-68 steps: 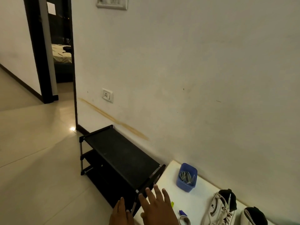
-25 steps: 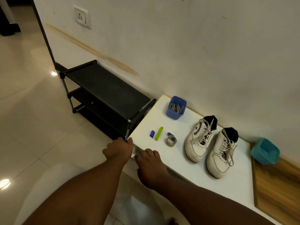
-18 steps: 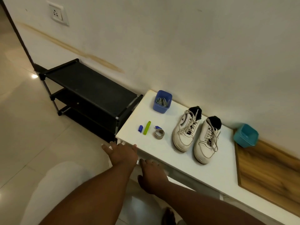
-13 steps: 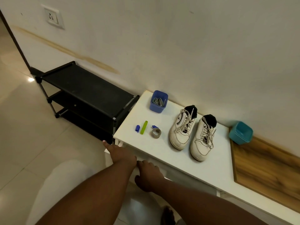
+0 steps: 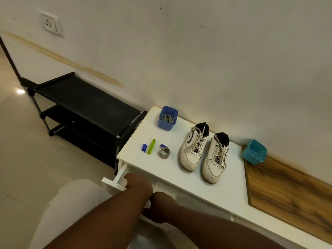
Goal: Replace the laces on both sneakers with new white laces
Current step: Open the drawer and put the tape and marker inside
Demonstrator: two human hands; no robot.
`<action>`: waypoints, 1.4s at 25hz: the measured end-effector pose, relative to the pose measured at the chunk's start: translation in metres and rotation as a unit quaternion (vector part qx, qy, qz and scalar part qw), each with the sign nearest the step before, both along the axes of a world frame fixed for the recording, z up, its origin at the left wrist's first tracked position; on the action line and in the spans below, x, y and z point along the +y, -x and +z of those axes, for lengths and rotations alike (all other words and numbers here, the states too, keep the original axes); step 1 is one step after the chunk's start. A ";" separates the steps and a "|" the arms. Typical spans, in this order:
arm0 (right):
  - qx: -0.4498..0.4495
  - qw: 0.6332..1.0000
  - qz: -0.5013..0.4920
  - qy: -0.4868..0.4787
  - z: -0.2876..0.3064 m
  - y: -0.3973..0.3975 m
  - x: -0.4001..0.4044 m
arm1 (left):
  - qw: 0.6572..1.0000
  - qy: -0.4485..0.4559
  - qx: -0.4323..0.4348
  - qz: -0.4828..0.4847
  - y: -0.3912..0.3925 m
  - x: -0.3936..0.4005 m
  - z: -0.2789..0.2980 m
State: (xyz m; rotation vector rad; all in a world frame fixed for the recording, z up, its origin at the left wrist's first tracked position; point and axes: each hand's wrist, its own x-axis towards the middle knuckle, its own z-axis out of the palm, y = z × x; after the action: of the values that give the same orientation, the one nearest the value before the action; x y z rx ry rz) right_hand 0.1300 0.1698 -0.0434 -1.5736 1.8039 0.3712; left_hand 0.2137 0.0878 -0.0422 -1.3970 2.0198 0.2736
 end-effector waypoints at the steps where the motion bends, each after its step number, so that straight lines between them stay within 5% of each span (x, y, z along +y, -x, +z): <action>1: -0.013 1.000 0.003 -0.007 0.001 -0.001 -0.002 | 1.000 -0.014 -0.018 -0.002 0.001 0.000 0.000; 10: -0.087 0.993 -0.068 -0.048 -0.004 0.018 0.009 | 0.990 -0.110 -0.092 0.009 0.030 -0.005 -0.004; 15: -0.126 0.985 -0.099 -0.070 -0.003 0.032 -0.004 | 0.986 -0.161 -0.040 -0.007 0.018 -0.018 0.006; 18: -0.124 0.982 -0.108 0.095 0.015 0.041 -0.020 | 0.995 -0.088 0.042 0.009 0.019 -0.027 0.028; 23: -0.024 0.932 -0.100 0.347 0.025 0.060 -0.058 | 0.965 0.190 0.179 0.008 0.040 -0.053 0.051; 29: 0.062 0.936 -0.009 0.346 0.020 0.079 -0.101 | 0.937 0.314 0.149 -0.028 0.041 -0.090 0.025; 35: 0.080 0.936 0.008 0.343 0.012 0.089 -0.108 | 0.945 0.311 0.103 -0.008 0.050 -0.101 0.010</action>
State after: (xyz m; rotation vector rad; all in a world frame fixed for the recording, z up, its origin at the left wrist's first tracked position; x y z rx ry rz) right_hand 0.0412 0.0622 -0.0310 -2.0657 2.1891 -0.1591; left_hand 0.1641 -0.0128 -0.0323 -1.7792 2.4122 -0.2691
